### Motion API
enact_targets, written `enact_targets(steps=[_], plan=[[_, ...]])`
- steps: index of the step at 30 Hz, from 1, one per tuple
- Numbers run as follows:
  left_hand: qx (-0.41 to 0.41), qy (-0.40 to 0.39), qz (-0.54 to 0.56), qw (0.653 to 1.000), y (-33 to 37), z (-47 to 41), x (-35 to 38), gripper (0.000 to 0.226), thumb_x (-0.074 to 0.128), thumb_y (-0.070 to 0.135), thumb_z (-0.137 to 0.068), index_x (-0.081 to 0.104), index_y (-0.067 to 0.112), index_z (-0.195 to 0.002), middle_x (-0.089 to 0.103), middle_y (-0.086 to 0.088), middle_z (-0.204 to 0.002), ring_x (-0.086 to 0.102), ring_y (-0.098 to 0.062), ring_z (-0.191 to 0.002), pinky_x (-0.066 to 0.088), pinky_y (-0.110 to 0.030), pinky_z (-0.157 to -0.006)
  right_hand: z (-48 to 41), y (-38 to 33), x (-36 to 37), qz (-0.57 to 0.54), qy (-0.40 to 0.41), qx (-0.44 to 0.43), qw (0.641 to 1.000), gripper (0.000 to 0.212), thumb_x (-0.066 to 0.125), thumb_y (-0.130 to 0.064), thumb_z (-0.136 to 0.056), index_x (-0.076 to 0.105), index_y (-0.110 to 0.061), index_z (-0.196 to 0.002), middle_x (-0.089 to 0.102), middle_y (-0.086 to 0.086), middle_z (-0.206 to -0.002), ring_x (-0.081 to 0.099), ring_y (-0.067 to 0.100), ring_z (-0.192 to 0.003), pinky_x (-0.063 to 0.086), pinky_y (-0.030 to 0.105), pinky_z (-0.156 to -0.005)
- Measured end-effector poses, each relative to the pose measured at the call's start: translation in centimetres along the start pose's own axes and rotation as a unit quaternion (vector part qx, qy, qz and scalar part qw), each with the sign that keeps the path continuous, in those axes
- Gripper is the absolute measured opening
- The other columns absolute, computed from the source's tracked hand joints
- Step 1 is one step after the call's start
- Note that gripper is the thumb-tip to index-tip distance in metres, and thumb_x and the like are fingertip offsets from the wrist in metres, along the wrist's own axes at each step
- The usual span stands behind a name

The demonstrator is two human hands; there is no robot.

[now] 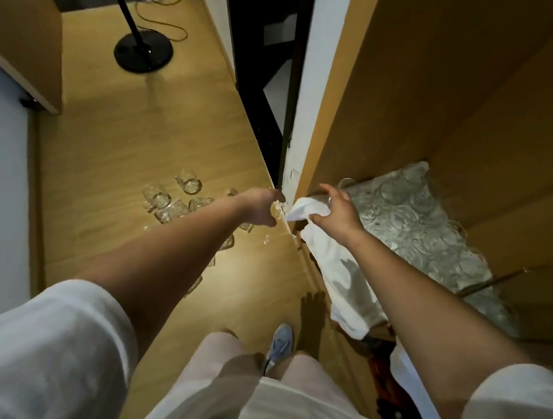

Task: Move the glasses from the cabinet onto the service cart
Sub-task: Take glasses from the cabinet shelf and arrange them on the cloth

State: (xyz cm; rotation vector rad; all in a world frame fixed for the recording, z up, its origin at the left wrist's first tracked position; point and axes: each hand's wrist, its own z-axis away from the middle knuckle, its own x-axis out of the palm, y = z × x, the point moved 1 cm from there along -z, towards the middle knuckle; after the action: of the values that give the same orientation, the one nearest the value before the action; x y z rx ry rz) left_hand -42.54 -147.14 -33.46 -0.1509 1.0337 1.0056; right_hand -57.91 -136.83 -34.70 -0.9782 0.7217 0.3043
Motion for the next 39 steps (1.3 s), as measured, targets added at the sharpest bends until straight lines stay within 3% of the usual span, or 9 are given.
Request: enact_targets(steps=[5,9,14,21,26,29,34,39], plan=[[0.025,-0.04,-0.005,0.999,2.9,-4.9,0.3,0.067,0.07,0.019,-0.082,0.039,0.015,-0.142,0.047,-0.009,-0.143,0.046,-0.026,-0.127,0.039,-0.03,-0.101,-2.1,2.8,-2.0,-0.028,0.07,0.035,0.997,0.064,0.068,-0.015,-0.083,0.04,-0.02,-0.14,0.04,0.011,-0.141,0.046,0.026,-0.124,0.034,0.02,-0.087],[0.07,-0.068,-0.027,0.995,5.5,-9.5,-1.2,0.062,0.07,0.019,-0.083,0.044,0.011,-0.138,0.049,-0.011,-0.139,0.047,-0.028,-0.126,0.04,-0.032,-0.101,-3.9,4.7,-3.4,-0.051,0.099,0.081,0.991,0.065,0.068,-0.012,-0.082,0.04,-0.016,-0.14,0.04,0.013,-0.14,0.045,0.028,-0.124,0.036,0.023,-0.094],[0.123,-0.1,-0.071,0.985,7.6,-16.1,-3.1,0.065,0.068,0.017,-0.083,0.04,0.015,-0.141,0.05,-0.009,-0.138,0.047,-0.026,-0.125,0.036,-0.024,-0.094,-6.1,7.3,-5.0,-0.093,0.157,0.167,0.969,0.065,0.067,-0.008,-0.082,0.041,-0.018,-0.14,0.042,0.013,-0.139,0.047,0.027,-0.124,0.036,0.022,-0.095],[0.227,-0.163,-0.151,0.948,9.4,-23.2,-4.6,0.06,0.067,0.014,-0.082,0.045,0.015,-0.137,0.048,-0.006,-0.139,0.044,-0.022,-0.127,0.031,-0.017,-0.093,-8.4,9.8,-5.2,-0.154,0.236,0.277,0.918,0.062,0.066,-0.011,-0.083,0.042,-0.015,-0.14,0.046,0.011,-0.14,0.044,0.026,-0.129,0.033,0.023,-0.1],[0.251,-0.162,-0.133,0.945,9.6,-26.3,-2.0,0.052,0.067,0.012,-0.084,0.05,0.009,-0.133,0.052,-0.01,-0.134,0.05,-0.026,-0.123,0.036,-0.023,-0.095,-8.1,12.0,-1.9,-0.18,0.237,0.303,0.905,0.056,0.068,-0.013,-0.083,0.048,-0.012,-0.135,0.051,0.01,-0.136,0.048,0.025,-0.125,0.031,0.015,-0.094],[0.274,-0.157,-0.122,0.941,8.4,-28.6,1.2,0.052,0.069,0.01,-0.081,0.053,0.01,-0.13,0.051,-0.008,-0.134,0.047,-0.023,-0.126,0.033,-0.021,-0.1,-8.1,14.1,1.1,-0.19,0.209,0.312,0.907,0.054,0.068,-0.013,-0.084,0.049,-0.009,-0.134,0.052,0.013,-0.135,0.048,0.027,-0.125,0.031,0.017,-0.096],[0.3,-0.135,-0.167,0.93,7.6,-32.5,6.2,0.056,0.064,0.017,-0.083,0.046,0.016,-0.135,0.055,-0.009,-0.131,0.049,-0.028,-0.122,0.043,-0.036,-0.098,-10.5,18.7,6.5,-0.21,0.186,0.321,0.905,0.054,0.069,-0.017,-0.083,0.05,-0.013,-0.133,0.053,0.007,-0.136,0.048,0.022,-0.126,0.034,0.026,-0.106],[0.277,-0.087,-0.157,0.944,5.9,-35.8,10.1,0.042,0.058,0.022,-0.089,0.049,0.019,-0.131,0.051,-0.013,-0.131,0.049,-0.031,-0.12,0.041,-0.034,-0.099,-13.5,21.8,10.9,-0.101,0.174,0.297,0.933,0.048,0.066,-0.027,-0.083,0.055,-0.018,-0.129,0.059,0.003,-0.126,0.035,0.02,-0.134,0.032,0.03,-0.108]])
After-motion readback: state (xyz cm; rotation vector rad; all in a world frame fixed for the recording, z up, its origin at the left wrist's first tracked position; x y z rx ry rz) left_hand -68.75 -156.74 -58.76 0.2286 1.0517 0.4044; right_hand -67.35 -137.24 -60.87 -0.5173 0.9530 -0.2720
